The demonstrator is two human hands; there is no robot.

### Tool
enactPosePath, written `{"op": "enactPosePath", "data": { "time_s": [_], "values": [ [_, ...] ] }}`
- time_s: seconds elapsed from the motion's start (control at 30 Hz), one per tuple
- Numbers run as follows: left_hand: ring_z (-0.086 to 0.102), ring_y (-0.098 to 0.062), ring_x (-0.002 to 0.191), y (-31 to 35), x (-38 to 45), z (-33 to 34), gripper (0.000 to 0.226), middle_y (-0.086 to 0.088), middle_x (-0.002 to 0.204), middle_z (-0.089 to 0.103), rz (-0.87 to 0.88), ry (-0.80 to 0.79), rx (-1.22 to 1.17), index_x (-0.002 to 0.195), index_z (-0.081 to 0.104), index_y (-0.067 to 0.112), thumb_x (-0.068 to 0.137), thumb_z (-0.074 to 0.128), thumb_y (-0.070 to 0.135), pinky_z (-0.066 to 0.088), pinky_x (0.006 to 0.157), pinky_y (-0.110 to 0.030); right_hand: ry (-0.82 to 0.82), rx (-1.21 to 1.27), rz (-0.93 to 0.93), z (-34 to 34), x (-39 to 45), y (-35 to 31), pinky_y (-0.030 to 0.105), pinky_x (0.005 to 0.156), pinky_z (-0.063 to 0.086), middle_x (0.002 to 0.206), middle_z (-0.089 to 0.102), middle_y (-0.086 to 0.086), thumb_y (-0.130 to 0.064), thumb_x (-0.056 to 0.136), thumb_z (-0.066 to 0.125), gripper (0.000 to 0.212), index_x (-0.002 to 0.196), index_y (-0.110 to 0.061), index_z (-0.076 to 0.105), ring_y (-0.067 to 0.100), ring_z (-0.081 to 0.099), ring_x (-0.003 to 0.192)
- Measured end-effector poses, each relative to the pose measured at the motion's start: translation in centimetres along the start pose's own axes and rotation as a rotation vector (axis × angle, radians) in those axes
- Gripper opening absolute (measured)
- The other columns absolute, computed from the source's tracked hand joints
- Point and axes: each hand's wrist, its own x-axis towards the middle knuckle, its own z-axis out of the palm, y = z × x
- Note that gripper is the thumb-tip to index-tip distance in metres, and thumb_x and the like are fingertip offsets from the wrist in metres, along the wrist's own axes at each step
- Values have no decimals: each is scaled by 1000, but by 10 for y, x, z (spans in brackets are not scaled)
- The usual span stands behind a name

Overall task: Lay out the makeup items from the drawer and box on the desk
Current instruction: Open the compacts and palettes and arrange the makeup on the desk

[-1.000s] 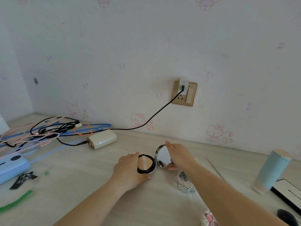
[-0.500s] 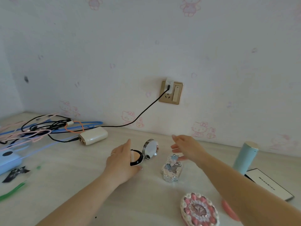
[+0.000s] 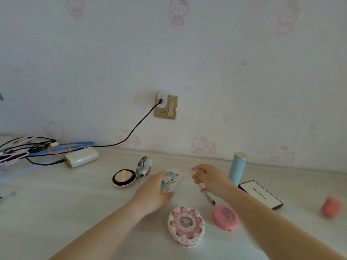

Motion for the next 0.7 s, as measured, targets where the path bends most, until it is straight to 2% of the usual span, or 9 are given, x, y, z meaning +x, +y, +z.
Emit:
{"op": "enactPosePath", "data": {
  "time_s": [0.13,0.23,0.3,0.4,0.47,0.53,0.6,0.63,0.7],
  "values": [
    [40,-19,133,9,11,18,82,0,146,41,-71,8,161,145,26,23,77,66,45,35,108,-34,-70,-62,16,13,1,10,32,77,52,105,65,2,-20,96,43,27,117,-19,59,14,62,85],
    [44,-25,130,16,20,19,92,-3,141,46,-124,-16,299,149,14,21,77,62,53,39,104,-37,-120,-120,-24,29,6,10,35,97,47,125,62,5,-22,96,43,34,126,-17,56,22,61,109],
    [49,-25,124,15,24,18,98,-5,134,53,-138,-19,293,149,8,18,76,60,55,43,98,-36,-133,-129,-45,36,9,7,34,95,47,127,61,6,-22,97,41,34,127,-14,55,24,60,112],
    [53,-21,119,12,28,18,106,-2,129,56,-160,32,142,150,5,19,70,63,56,45,96,-35,-126,-41,-13,43,13,5,36,95,47,124,61,5,-29,93,43,36,125,-21,57,25,60,113],
    [52,-17,121,16,28,18,107,0,132,55,-153,73,16,150,4,17,70,69,48,44,97,-30,-112,64,30,46,18,6,39,99,47,115,62,-1,-36,85,42,28,107,-34,58,22,60,113],
    [49,-15,124,24,28,21,107,1,136,51,-124,104,-75,150,3,16,73,74,36,40,98,-25,-89,187,66,48,18,3,35,89,50,99,63,-4,-30,89,42,21,99,-33,60,17,63,92],
    [43,-14,129,32,29,23,102,0,143,41,-93,135,-154,151,0,21,77,71,24,34,102,-22,-72,280,69,50,16,0,31,83,49,87,59,-11,-27,93,42,28,114,-24,61,9,57,79],
    [40,-12,131,38,28,24,100,-1,145,36,-75,135,-206,151,0,23,79,70,19,31,102,-19,-56,307,66,51,16,0,30,86,49,89,59,-12,-28,93,44,32,120,-21,59,9,57,80],
    [39,-4,125,47,27,25,99,3,142,31,-4,129,-301,151,1,25,80,69,11,30,99,-11,-18,382,60,51,15,-1,36,94,51,106,65,-5,-34,89,51,38,124,-21,54,14,63,95]
  ]
}}
